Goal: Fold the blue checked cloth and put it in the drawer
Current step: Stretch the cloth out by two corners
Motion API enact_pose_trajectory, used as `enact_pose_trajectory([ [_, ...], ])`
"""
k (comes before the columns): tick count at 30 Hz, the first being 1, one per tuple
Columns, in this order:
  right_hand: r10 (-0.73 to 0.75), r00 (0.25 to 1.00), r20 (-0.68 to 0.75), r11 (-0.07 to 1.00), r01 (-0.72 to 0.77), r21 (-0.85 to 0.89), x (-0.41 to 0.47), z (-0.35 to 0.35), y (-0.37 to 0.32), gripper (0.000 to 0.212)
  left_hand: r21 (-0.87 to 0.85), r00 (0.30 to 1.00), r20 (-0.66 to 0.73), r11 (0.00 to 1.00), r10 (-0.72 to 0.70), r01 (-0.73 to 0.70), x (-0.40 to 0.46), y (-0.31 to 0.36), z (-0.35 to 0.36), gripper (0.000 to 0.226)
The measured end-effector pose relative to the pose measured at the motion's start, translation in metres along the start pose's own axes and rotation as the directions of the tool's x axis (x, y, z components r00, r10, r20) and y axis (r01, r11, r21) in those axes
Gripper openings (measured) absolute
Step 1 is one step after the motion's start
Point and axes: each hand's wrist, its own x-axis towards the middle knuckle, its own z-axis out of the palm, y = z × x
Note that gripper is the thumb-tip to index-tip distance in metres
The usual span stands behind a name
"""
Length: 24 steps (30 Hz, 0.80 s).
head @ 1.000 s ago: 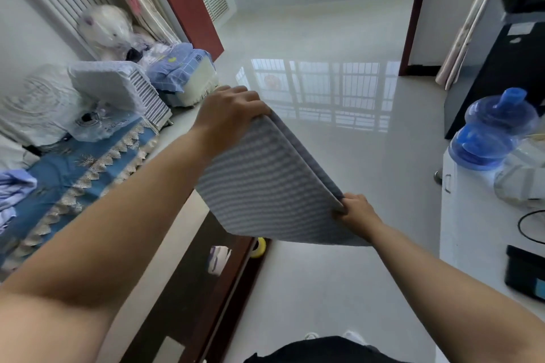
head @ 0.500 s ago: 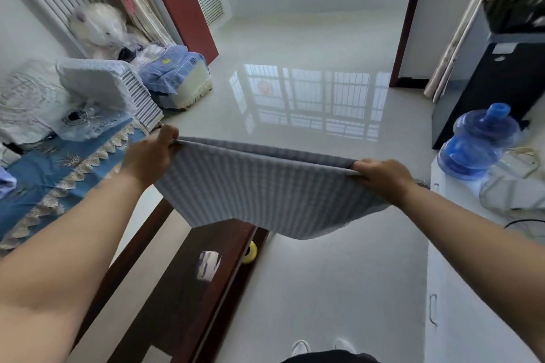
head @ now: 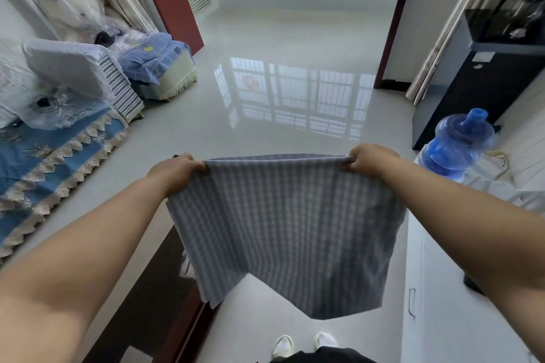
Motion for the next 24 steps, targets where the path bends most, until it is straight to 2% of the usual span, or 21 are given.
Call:
enact_pose_trajectory([
  [2, -0.011, 0.999, -0.045, 1.000, 0.011, -0.004, -0.002, 0.002, -0.002, 0.026, 0.019, 1.000, 0.024, 1.000, -0.002, 0.002, 0.002, -0.004, 0.006, 0.048],
  [5, -0.094, 0.989, -0.114, 0.993, 0.084, -0.087, -0.010, -0.002, -0.012, 0.025, 0.131, 0.997, 0.040, 0.990, -0.059, 0.053, -0.003, 0.001, 0.009, 0.049],
  [7, -0.175, 0.977, -0.119, 0.976, 0.156, -0.153, -0.017, -0.010, -0.024, 0.025, 0.303, 0.995, 0.056, 0.951, -0.078, 0.057, -0.007, 0.005, 0.016, 0.047],
  [9, -0.291, 0.951, -0.107, 0.937, 0.260, -0.232, -0.025, -0.022, -0.041, 0.024, 0.367, 0.994, 0.070, 0.929, -0.085, 0.053, -0.011, 0.010, 0.026, 0.050],
  [11, -0.411, 0.908, -0.085, 0.873, 0.365, -0.325, -0.031, -0.034, -0.060, 0.025, 0.304, 0.993, 0.075, 0.950, -0.094, 0.067, -0.019, 0.020, 0.042, 0.066],
  [13, -0.508, 0.860, -0.038, 0.785, 0.445, -0.432, -0.035, -0.042, -0.077, 0.027, 0.131, 0.997, 0.040, 0.990, -0.063, 0.057, -0.019, 0.037, 0.052, 0.078],
  [15, -0.610, 0.792, 0.003, 0.668, 0.517, -0.536, -0.037, -0.042, -0.091, 0.026, 0.017, 0.990, -0.089, 0.994, 0.105, -0.104, -0.012, 0.062, 0.050, 0.074],
  [16, -0.653, 0.757, 0.033, 0.602, 0.544, -0.585, -0.038, -0.040, -0.098, 0.024, -0.001, 0.948, -0.196, 0.967, 0.250, -0.255, -0.008, 0.078, 0.044, 0.070],
  [17, -0.680, 0.730, 0.066, 0.544, 0.562, -0.623, -0.040, -0.039, -0.103, 0.022, 0.008, 0.873, -0.284, 0.912, 0.396, -0.411, -0.005, 0.097, 0.036, 0.063],
  [19, -0.678, 0.728, 0.107, 0.498, 0.561, -0.661, -0.043, -0.042, -0.109, 0.017, 0.009, 0.737, -0.374, 0.797, 0.563, -0.604, -0.003, 0.135, 0.025, 0.044],
  [20, -0.663, 0.739, 0.121, 0.495, 0.554, -0.669, -0.045, -0.044, -0.110, 0.016, -0.041, 0.719, -0.402, 0.773, 0.567, -0.633, -0.002, 0.150, 0.023, 0.034],
  [21, -0.655, 0.745, 0.127, 0.492, 0.548, -0.677, -0.046, -0.045, -0.110, 0.015, -0.132, 0.731, -0.429, 0.764, 0.530, -0.632, -0.002, 0.160, 0.022, 0.025],
  [24, -0.630, 0.771, 0.094, 0.509, 0.502, -0.699, -0.047, -0.044, -0.102, 0.017, -0.390, 0.823, -0.396, 0.737, 0.407, -0.552, 0.002, 0.178, 0.025, 0.028],
])
